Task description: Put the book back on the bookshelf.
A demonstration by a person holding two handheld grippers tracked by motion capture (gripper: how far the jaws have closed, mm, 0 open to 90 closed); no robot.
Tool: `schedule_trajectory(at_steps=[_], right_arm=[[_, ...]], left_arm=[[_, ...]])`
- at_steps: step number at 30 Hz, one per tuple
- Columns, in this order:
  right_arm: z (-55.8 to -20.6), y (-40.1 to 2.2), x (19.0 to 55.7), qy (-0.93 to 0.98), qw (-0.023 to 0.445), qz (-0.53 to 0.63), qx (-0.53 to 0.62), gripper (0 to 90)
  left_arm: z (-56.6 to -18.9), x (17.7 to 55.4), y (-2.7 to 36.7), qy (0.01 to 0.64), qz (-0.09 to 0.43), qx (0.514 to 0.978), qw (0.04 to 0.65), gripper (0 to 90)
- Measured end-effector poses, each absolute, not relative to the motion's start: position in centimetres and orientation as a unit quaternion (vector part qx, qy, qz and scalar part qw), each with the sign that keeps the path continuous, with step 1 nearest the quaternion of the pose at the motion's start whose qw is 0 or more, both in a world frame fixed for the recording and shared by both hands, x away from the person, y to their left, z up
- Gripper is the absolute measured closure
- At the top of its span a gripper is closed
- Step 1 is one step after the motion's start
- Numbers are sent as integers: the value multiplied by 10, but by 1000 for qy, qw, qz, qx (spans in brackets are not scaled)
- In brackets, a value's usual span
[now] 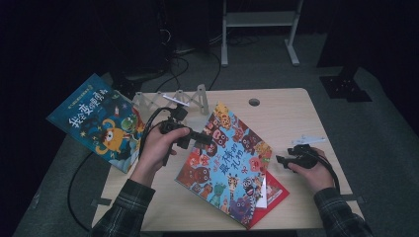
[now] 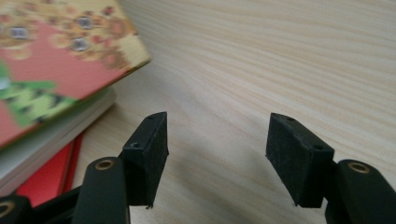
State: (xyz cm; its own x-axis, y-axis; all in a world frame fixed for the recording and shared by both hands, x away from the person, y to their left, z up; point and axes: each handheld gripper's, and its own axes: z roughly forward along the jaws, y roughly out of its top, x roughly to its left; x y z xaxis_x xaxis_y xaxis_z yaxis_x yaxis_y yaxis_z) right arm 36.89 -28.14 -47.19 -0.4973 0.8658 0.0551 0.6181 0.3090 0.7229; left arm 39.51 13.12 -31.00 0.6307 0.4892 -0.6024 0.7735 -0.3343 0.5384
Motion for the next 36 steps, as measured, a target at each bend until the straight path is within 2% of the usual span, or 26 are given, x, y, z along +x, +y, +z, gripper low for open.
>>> schedule_trajectory(at_steps=[8, 19, 36], right_arm=[[-477, -282, 373, 795, 182, 335, 472, 381], [-477, -283, 375, 798, 190, 328, 468, 379], [-477, -282, 375, 799, 190, 327, 467, 387]], left_arm=[[-290, 395, 126, 366, -184, 806, 427, 802], [-274, 392, 116, 346, -171, 837, 388, 804], [-247, 384, 117, 348, -116, 860, 354, 806]])
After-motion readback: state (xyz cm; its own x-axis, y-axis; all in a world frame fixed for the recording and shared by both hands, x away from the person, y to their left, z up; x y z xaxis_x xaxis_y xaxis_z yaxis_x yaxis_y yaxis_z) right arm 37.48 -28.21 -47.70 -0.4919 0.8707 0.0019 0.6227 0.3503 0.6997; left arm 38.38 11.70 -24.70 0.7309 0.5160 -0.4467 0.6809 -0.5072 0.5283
